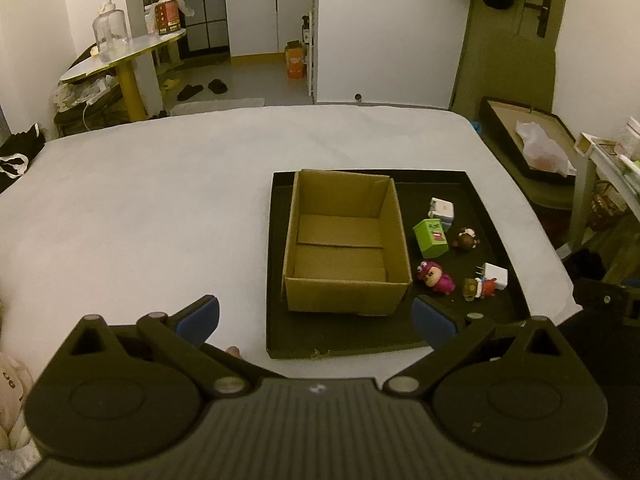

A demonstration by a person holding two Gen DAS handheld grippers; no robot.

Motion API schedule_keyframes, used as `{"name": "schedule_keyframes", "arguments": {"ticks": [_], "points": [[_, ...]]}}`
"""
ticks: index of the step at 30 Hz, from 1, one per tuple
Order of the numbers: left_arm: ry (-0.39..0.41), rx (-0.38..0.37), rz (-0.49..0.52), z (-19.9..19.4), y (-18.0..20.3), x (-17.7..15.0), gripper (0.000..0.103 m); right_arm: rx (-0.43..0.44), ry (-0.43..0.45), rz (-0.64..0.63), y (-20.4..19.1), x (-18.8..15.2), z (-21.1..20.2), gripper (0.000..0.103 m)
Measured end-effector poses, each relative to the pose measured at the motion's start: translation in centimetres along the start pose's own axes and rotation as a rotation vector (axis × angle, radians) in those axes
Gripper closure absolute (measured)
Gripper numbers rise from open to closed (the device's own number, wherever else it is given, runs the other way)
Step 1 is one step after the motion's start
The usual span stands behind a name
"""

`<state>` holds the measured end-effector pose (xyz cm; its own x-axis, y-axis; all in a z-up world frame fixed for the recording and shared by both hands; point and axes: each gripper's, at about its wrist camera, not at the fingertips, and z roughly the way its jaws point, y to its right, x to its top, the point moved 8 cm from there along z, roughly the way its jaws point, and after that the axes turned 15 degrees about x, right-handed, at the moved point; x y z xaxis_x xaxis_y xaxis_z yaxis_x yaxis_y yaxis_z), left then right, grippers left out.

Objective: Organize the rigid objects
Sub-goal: 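Move the right tool toward the glass jar figure and red toy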

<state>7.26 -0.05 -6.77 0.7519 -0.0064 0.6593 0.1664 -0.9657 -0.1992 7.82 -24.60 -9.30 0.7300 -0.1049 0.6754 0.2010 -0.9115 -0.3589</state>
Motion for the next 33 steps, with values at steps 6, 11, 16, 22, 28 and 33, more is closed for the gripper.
{"name": "schedule_keyframes", "arguments": {"ticks": [6, 11, 16, 22, 28, 33], "points": [[-0.036, 0.022, -0.015, 2.7, -0.3, 0.5, 0.001, -0.009, -0.026, 0.023, 1.4, -0.1, 2.0, 0.001], [-0.067, 0.037, -0.035, 5.0, -0.5, 0.9, 0.002, 0.0, -0.058, 0.061, 2.7, 0.0, 4.1, 0.007], [-0.087, 0.059, -0.036, 7.0, -0.6, 1.1, 0.003, -0.003, -0.08, 0.097, 4.0, 0.6, 6.1, 0.01], [-0.141, 0.07, -0.062, 9.6, -1.1, 1.4, 0.003, -0.028, -0.111, 0.124, 5.3, 0.8, 8.2, 0.012], [-0.181, 0.081, -0.086, 11.8, -1.5, 1.6, 0.003, -0.043, -0.127, 0.143, 6.2, 1.0, 9.9, 0.012], [-0.21, 0.123, -0.073, 13.6, -1.8, 1.3, 0.004, -0.055, -0.15, 0.153, 6.8, 0.8, 11.3, 0.013]]}}
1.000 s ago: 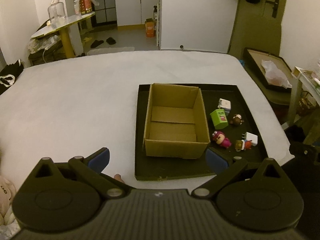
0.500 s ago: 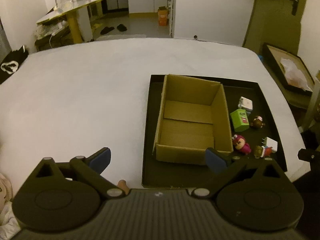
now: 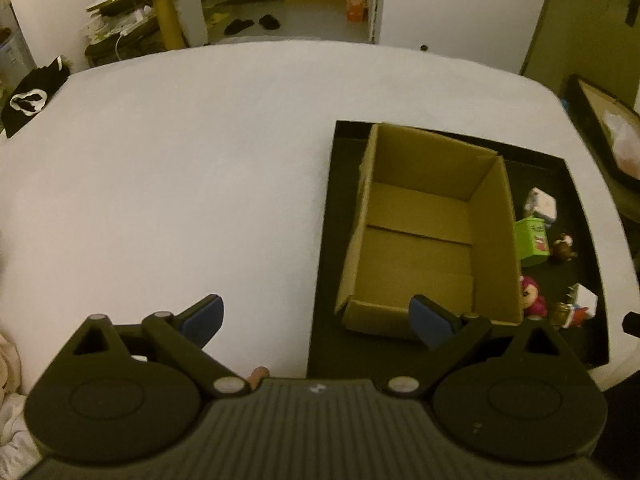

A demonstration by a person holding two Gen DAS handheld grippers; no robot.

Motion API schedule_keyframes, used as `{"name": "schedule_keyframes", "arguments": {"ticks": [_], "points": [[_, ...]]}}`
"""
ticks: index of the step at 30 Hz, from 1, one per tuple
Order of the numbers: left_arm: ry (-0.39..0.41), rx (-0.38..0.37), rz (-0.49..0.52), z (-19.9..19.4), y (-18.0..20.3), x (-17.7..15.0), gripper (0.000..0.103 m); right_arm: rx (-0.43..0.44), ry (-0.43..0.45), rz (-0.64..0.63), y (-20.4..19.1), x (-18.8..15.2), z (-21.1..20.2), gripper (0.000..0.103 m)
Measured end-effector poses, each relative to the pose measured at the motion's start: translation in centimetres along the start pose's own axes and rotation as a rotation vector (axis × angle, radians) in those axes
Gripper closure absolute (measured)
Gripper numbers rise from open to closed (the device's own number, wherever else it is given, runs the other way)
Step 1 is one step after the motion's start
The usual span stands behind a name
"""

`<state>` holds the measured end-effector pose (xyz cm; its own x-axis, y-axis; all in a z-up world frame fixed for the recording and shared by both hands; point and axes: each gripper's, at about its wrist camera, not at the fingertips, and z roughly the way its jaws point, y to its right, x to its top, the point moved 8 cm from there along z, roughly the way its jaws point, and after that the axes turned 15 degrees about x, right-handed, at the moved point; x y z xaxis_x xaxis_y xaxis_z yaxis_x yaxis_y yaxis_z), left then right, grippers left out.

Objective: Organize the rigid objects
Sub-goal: 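Move the right tool toward the glass jar figure and red toy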

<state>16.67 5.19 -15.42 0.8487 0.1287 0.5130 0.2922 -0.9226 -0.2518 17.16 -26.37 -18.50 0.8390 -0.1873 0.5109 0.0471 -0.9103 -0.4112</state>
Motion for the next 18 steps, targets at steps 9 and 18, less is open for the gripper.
{"name": "schedule_keyframes", "arguments": {"ticks": [9, 18], "points": [[-0.04, 0.035, 0.012, 2.3, 0.5, 0.5, 0.014, -0.02, -0.017, 0.019, 1.0, -0.4, 3.2, 0.026], [-0.088, 0.042, 0.04, 4.5, 1.9, 1.0, 0.031, -0.066, -0.044, 0.004, 1.9, -0.9, 6.6, 0.029]]}}
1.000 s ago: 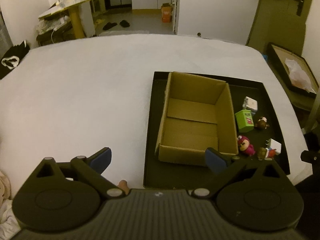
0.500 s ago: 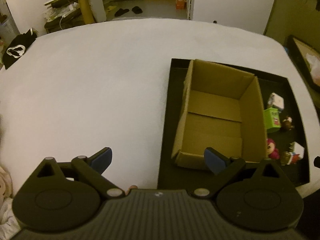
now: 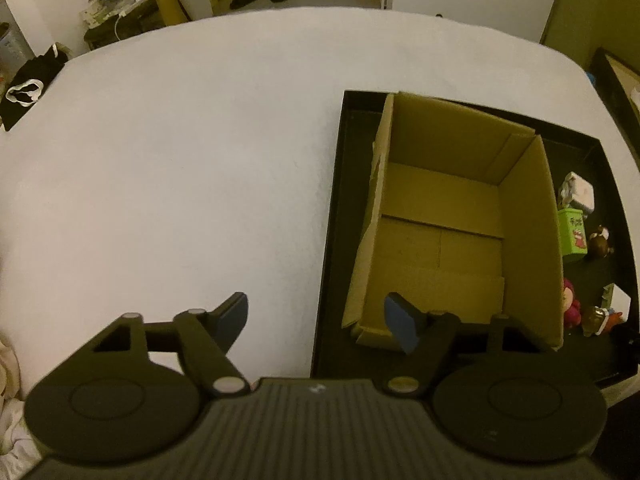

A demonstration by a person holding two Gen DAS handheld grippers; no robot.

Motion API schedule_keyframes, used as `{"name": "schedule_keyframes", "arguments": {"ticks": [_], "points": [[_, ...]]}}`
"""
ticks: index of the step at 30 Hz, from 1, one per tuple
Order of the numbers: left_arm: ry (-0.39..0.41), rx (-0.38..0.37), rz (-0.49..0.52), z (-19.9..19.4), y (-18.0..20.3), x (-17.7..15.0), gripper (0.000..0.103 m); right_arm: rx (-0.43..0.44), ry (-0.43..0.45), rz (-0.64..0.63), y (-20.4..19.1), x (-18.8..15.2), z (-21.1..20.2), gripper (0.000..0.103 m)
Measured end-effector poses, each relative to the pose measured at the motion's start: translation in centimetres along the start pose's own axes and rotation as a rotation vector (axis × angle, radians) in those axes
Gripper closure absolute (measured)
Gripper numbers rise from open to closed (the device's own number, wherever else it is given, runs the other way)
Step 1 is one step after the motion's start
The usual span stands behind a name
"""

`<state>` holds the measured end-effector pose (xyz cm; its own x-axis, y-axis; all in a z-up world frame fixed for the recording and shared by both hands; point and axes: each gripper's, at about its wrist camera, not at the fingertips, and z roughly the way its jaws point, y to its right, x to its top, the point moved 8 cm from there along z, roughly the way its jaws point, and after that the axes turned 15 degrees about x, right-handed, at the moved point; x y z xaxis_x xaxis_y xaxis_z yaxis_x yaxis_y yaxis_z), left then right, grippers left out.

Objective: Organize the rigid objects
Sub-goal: 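Move the right tool toward the glass jar figure and red toy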

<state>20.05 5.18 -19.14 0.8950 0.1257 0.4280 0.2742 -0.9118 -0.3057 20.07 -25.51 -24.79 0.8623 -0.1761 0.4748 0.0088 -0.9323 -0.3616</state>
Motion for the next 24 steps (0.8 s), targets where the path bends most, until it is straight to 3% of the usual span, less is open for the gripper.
{"name": "schedule_keyframes", "arguments": {"ticks": [9, 19, 24], "points": [[-0.058, -0.024, 0.041, 1.9, 2.1, 0.4, 0.039, -0.051, 0.024, 0.017, 2.0, 0.5, 2.6, 0.032], [-0.084, 0.035, 0.07, 3.6, 3.6, 0.8, 0.048, -0.063, -0.02, 0.001, 2.5, 0.7, 4.9, 0.032], [-0.096, 0.043, 0.083, 3.8, 3.8, 0.5, 0.059, -0.085, -0.045, -0.048, 2.0, 0.4, 5.8, 0.035]]}}
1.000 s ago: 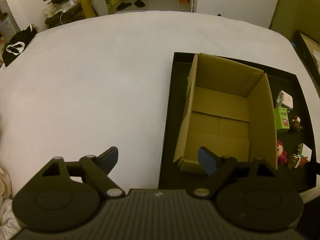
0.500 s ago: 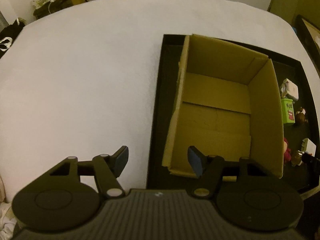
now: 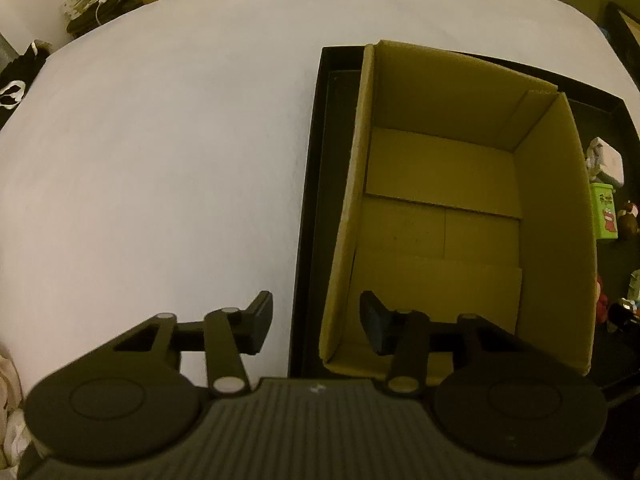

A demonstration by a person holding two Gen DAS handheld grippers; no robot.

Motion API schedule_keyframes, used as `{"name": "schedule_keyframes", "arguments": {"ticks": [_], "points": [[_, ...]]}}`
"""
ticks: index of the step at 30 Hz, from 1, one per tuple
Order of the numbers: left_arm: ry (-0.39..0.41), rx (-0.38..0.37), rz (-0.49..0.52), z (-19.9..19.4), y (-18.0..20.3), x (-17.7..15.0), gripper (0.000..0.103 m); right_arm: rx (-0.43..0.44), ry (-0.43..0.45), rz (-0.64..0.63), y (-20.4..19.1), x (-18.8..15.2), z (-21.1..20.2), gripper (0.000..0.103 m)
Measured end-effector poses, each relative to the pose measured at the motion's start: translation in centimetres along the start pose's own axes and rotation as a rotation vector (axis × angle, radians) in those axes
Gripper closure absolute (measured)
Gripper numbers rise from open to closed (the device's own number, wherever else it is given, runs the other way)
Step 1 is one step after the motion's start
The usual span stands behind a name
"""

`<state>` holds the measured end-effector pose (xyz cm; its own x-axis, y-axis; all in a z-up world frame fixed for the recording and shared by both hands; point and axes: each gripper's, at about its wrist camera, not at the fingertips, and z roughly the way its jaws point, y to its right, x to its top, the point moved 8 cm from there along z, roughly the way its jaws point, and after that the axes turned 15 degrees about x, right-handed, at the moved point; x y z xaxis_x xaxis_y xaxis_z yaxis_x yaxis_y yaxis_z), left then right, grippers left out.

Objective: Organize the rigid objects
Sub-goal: 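Move the right tool toward the glass jar figure and red toy, then grasp the glass jar figure with the right gripper and lift it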

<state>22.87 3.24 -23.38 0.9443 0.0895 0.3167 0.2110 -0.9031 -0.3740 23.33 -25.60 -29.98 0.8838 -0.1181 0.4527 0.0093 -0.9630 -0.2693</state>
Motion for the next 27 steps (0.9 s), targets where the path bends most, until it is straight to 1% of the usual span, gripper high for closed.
{"name": "schedule_keyframes", "arguments": {"ticks": [1, 3, 4, 5, 6, 8, 18, 27], "points": [[-0.001, -0.001, 0.0, 0.0, 0.0, 0.0, 0.061, -0.004, -0.007, -0.006, -0.1, 0.0, 0.2, 0.042], [-0.006, -0.006, -0.005, 0.1, -0.1, -0.1, 0.075, -0.003, -0.005, -0.017, -0.3, 0.0, 0.2, 0.044], [-0.011, -0.021, -0.012, 0.1, -0.1, -0.1, 0.079, 0.0, -0.005, -0.017, -0.4, 0.0, 0.1, 0.044], [-0.014, -0.035, -0.02, 0.2, -0.2, -0.1, 0.086, 0.001, -0.002, -0.019, -0.5, 0.1, -0.1, 0.044], [-0.011, -0.039, -0.027, 0.1, -0.3, -0.2, 0.091, 0.0, 0.003, -0.022, -0.6, 0.0, -0.3, 0.044], [0.006, -0.046, -0.035, -0.3, -0.5, -0.4, 0.092, -0.001, 0.013, -0.031, -0.9, 0.0, -0.9, 0.044], [0.063, -0.071, -0.006, -1.8, -0.6, -1.3, 0.093, 0.016, 0.074, -0.055, -2.6, 0.7, -4.4, 0.044], [0.094, -0.082, 0.011, -2.3, -0.5, -1.4, 0.093, 0.007, 0.122, -0.107, -4.6, 2.8, -6.6, 0.044]]}}
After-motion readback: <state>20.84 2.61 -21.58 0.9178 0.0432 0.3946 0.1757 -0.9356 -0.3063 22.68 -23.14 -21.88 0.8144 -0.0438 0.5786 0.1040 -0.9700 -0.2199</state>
